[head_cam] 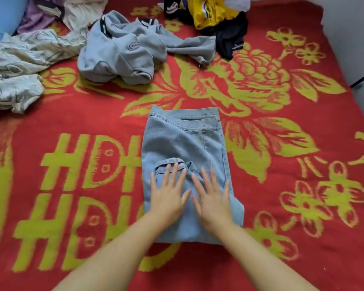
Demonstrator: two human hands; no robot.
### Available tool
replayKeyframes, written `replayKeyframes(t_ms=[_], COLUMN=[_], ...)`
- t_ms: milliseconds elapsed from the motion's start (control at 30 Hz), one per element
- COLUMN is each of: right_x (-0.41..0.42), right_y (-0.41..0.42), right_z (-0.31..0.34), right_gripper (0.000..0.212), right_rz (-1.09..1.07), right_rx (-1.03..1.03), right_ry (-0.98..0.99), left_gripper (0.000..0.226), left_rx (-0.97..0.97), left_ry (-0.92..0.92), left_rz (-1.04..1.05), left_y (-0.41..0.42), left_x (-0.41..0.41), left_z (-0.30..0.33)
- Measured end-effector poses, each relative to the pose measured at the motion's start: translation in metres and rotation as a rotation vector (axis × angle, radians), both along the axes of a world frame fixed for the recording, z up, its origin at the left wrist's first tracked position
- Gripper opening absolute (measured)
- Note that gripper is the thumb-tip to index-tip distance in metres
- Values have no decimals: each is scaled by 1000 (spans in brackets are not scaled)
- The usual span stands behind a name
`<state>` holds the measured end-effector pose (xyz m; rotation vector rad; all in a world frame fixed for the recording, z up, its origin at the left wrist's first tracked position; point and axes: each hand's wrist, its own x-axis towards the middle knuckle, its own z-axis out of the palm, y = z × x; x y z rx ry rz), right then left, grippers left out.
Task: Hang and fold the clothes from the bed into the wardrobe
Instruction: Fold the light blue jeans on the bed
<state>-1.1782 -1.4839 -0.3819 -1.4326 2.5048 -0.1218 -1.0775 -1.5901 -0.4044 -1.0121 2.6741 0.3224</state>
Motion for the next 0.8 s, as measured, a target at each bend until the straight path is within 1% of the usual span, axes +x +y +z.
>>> replayKeyframes(t_ms=[33,67,100,133,233,300,367,433,500,533,567,600,633,700,733,800], right_x=[6,7,3,-1,-8,-11,-10,-5,7,13,17,16,10,-2,-3,-5], right_y=[-3,-4,-1,3,8,4,9,23,55,74,90,98,100,87,79,61], right_z=[-17,-32,-54,-71,-104,-108,-97,-73,-62,-61,-62,-60,-61,-58,-55,-49], right_gripper=[51,53,56,58,59,59,61,67,80,90,101,108,111,102,96,86], right_rz=[65,88,91,93,102,126,163,237,381,451,503,515,488,353,308,323], right_rx=[49,154,212,255,179,211,212,167,160,230,306,380,397,394,405,457], right_ry=[26,11,10,-12,-29,-51,-56,-35,-42,-40,-29,-25,-4,21,28,21], left_gripper=[62,61,61,60,59,59,61,68,81,87,92,93,90,71,66,59], left_rx=[-4,9,58,59,32,35,58,52,42,41,50,56,37,-46,-46,-19], left_ry=[14,23,28,51,82,93,87,129,164,139,67,-15,-59,-30,-43,-111], left_rz=[10,45,79,87,74,86,64,-60,-321,-454,-541,-569,-544,-430,-392,-370], left_y=[14,23,26,27,26,23,25,30,37,40,41,40,39,35,36,38], left_x=[6,10,13,13,12,9,13,31,64,83,97,104,104,92,84,69], left_z=[-14,-25,-35,-43,-68,-75,-68,-60,-59,-62,-63,-61,-58,-56,-53,-46])
